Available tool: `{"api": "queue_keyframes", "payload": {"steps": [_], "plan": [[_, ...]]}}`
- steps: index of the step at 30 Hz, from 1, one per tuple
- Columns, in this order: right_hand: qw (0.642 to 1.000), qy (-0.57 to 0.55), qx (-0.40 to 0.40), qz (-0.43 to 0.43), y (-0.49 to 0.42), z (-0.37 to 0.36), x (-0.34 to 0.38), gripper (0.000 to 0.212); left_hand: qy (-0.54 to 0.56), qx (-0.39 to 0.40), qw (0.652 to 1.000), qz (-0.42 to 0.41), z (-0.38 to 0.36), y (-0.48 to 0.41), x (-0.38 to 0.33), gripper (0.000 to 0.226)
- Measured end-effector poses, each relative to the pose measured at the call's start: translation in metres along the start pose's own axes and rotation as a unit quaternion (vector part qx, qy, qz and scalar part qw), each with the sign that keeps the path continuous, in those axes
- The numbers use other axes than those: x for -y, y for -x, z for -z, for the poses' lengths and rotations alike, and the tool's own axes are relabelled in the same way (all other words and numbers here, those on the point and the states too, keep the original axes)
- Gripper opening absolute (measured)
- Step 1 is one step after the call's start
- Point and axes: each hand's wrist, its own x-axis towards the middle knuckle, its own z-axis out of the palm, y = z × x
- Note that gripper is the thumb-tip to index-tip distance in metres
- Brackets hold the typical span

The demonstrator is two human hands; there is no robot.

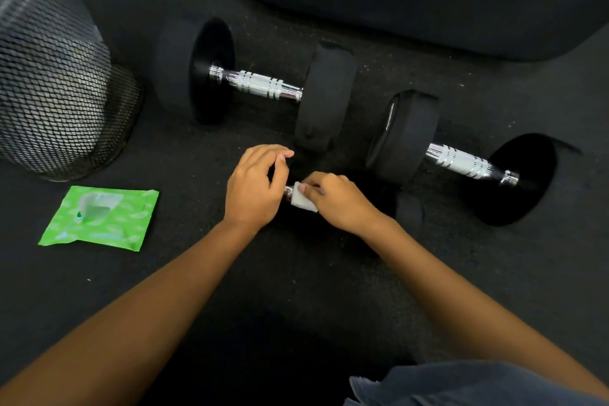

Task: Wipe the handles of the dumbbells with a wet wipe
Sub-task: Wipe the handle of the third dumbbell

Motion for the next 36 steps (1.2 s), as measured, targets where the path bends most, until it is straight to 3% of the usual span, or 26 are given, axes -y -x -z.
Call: {"api": "queue_keyframes", "payload": {"steps": [2,5,8,11,18,22,26,30,33,36], "plan": [[0.999,0.028,-0.005,0.015,-0.003,-0.005,0.008,0.030,-0.001,0.000,1.000,-0.004,0.000,0.000,0.000,0.039],[0.992,0.074,-0.081,0.067,0.002,-0.017,0.012,0.024,-0.004,-0.002,1.000,0.000,-0.001,0.000,0.001,0.039],[0.964,0.127,-0.175,0.158,0.012,-0.025,0.004,0.020,-0.004,-0.001,1.000,0.001,-0.001,0.000,0.002,0.039],[0.937,0.187,-0.227,0.189,0.019,-0.031,-0.006,0.028,-0.008,0.003,1.000,-0.001,-0.001,-0.001,0.003,0.039],[0.929,0.204,-0.253,0.178,0.034,-0.022,-0.023,0.032,-0.041,0.014,0.999,-0.025,0.001,-0.002,0.000,0.037],[0.924,0.219,-0.265,0.170,0.036,-0.019,-0.024,0.036,-0.138,0.046,0.981,-0.126,0.006,-0.009,-0.003,0.031],[0.919,0.243,-0.271,0.152,0.037,-0.018,-0.027,0.035,-0.224,0.149,0.932,-0.243,0.006,-0.013,-0.018,0.034],[0.917,0.255,-0.266,0.153,0.043,-0.011,-0.033,0.028,-0.240,0.216,0.914,-0.244,-0.006,0.000,-0.031,0.031],[0.914,0.197,-0.317,0.162,0.062,0.005,-0.046,0.027,-0.237,0.227,0.916,-0.231,-0.009,0.004,-0.031,0.027],[0.906,0.060,-0.408,0.093,0.085,0.016,-0.061,0.027,-0.241,0.221,0.913,-0.244,-0.012,0.009,-0.035,0.038]]}}
